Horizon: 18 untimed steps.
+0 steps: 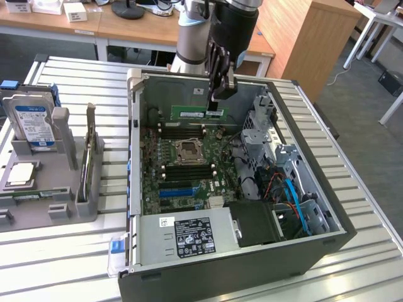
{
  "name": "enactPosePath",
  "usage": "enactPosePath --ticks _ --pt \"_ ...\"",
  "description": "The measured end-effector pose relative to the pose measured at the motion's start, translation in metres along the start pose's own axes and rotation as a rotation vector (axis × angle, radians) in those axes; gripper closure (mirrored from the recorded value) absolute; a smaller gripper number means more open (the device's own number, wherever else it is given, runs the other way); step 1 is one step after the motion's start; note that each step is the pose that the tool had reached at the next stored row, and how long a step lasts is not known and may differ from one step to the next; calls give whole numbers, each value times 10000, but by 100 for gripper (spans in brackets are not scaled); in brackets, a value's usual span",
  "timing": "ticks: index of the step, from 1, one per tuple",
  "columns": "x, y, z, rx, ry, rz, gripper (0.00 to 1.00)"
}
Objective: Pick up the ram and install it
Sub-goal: 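Pick up the ram and move it above insertion slot, then insert the ram into the slot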
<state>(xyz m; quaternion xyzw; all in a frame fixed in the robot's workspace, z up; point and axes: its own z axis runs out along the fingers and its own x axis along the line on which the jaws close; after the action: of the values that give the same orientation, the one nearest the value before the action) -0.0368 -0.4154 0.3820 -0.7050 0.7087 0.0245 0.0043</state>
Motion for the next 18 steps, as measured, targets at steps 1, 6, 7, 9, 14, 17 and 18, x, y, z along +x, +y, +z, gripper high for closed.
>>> enactPosePath --ticks 1,6,7,9,14,17,18 --pt "0 -10 3 -2 -9 -1 88" --pt "2 -14 46 -1 -28 3 88" --pt "2 -14 59 -1 -28 4 88" --pt "3 -15 80 -1 -30 5 88" --pt "4 -16 105 -2 -26 6 88" --pt "4 -15 106 0 -29 6 88" --pt "4 -16 106 0 -29 6 88"
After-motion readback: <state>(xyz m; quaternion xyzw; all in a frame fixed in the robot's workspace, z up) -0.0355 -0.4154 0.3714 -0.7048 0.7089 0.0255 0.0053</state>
